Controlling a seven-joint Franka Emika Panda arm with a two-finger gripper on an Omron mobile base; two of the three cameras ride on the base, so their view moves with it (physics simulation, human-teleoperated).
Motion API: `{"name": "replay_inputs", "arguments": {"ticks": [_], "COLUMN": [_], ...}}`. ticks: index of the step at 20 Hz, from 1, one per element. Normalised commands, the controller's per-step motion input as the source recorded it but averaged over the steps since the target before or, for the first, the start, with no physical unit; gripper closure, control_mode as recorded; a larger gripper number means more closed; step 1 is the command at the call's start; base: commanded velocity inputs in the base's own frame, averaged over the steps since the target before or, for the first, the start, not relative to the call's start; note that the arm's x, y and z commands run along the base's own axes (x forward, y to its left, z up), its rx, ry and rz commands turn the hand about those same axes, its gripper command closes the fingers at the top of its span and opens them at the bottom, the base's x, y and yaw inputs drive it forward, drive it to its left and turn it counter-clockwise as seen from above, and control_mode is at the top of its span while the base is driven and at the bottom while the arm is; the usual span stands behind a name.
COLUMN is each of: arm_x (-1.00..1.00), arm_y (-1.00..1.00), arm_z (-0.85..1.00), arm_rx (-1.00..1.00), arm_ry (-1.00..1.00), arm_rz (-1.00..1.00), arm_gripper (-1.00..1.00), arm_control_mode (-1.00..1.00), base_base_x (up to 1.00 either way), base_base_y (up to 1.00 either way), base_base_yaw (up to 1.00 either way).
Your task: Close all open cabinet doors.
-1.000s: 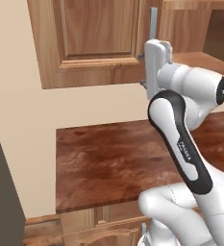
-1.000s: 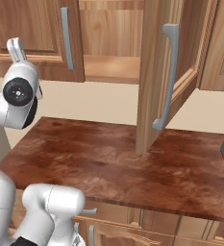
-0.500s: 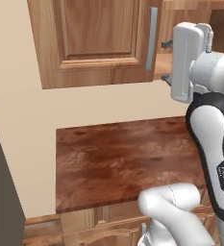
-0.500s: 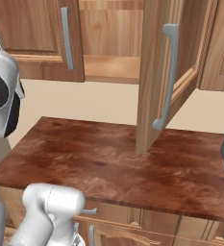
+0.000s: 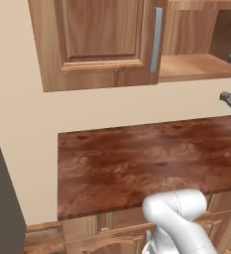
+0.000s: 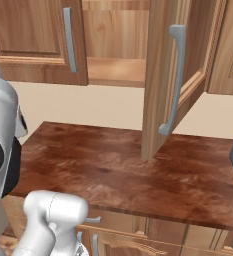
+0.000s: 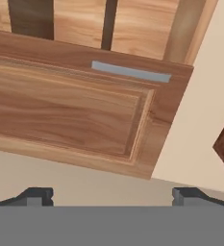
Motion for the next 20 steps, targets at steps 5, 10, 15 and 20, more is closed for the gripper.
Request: {"name": "replay_inputs", "arguments": {"ticks": [5, 10, 15, 20], "arm_x": [-0.95, -0.49, -0.09, -0.07], "arm_y": [-0.53, -0.55, -0.78, -0.80], "arm_z": [0.00, -0.07, -0.10, -0.08], "arm_rx": [0.00, 0.00, 0.01, 0.01], "arm_ry": [-0.07, -0.02, 0.00, 0.04], "arm_rz": [0.00, -0.05, -0.14, -0.11], "arm_gripper": [-1.00, -1.00, -1.00, -1.00], "arm_control_mode": [-1.00, -1.00, -1.00, -1.00], "base_base_x": [0.00, 0.00, 0.00, 0.00], "base_base_y": [0.00, 0.00, 0.00, 0.00], "base_base_yaw": [0.00, 0.00, 0.00, 0.00]}}
